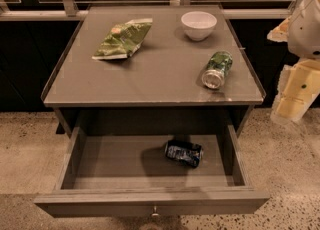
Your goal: Pick pepsi can from top drawer and place on counter
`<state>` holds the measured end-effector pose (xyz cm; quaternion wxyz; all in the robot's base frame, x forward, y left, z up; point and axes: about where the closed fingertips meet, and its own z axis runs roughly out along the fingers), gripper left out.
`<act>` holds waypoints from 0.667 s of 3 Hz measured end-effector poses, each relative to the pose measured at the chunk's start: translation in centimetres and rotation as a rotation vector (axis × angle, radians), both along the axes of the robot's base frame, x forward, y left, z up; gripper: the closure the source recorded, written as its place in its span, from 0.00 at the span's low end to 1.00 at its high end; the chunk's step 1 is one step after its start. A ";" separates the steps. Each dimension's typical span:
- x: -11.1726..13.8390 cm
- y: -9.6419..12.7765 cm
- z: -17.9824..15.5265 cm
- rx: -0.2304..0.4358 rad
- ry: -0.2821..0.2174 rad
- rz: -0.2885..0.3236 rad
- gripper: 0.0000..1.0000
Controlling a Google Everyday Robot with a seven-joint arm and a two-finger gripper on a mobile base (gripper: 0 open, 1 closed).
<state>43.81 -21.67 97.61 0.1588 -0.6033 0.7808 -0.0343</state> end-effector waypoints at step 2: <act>-0.4 -0.2 -1.0 0.022 -0.014 -0.025 0.00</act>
Offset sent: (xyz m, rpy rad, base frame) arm -0.0114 -0.0071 -0.0323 0.0578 -0.0176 -0.0639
